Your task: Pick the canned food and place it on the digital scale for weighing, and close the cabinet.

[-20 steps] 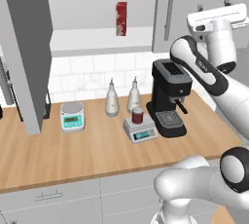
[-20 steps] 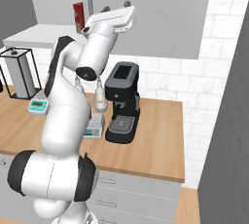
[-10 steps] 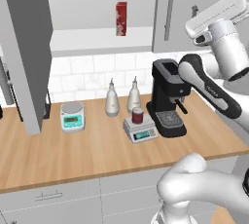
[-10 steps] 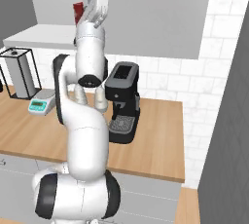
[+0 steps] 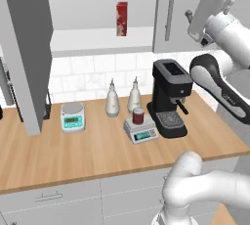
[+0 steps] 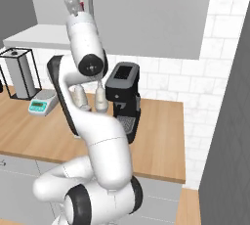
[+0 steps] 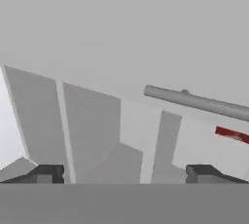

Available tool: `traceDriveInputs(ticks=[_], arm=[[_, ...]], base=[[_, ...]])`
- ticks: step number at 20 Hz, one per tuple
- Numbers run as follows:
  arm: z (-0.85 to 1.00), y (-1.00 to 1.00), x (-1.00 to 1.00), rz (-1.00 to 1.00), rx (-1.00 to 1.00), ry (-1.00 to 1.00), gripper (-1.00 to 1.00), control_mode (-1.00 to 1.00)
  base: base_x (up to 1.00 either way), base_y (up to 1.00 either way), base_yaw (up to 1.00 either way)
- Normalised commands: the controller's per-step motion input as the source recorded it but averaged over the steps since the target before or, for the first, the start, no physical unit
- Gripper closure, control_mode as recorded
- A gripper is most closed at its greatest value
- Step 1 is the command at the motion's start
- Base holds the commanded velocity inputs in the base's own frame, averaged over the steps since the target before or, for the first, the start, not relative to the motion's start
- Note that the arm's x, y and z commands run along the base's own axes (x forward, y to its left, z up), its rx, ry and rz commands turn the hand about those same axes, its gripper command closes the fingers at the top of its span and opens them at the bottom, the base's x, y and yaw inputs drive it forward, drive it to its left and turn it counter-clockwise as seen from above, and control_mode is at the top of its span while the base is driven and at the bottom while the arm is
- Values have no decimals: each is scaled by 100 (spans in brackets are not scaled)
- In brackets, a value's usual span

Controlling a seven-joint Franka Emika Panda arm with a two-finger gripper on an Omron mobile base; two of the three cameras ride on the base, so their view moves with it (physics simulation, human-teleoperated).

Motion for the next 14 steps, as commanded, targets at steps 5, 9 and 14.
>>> traceDriveInputs(ticks=[5, 9, 14], arm=[[-66, 82, -15, -34, -78, -31, -100, -100], [-100, 100, -33, -10, -57, -47, -100, -100], [-80, 98, -2, -3, -33, -5, -100, -100]], base=[[0, 0, 0], [0, 0, 0], [0, 0, 0]])
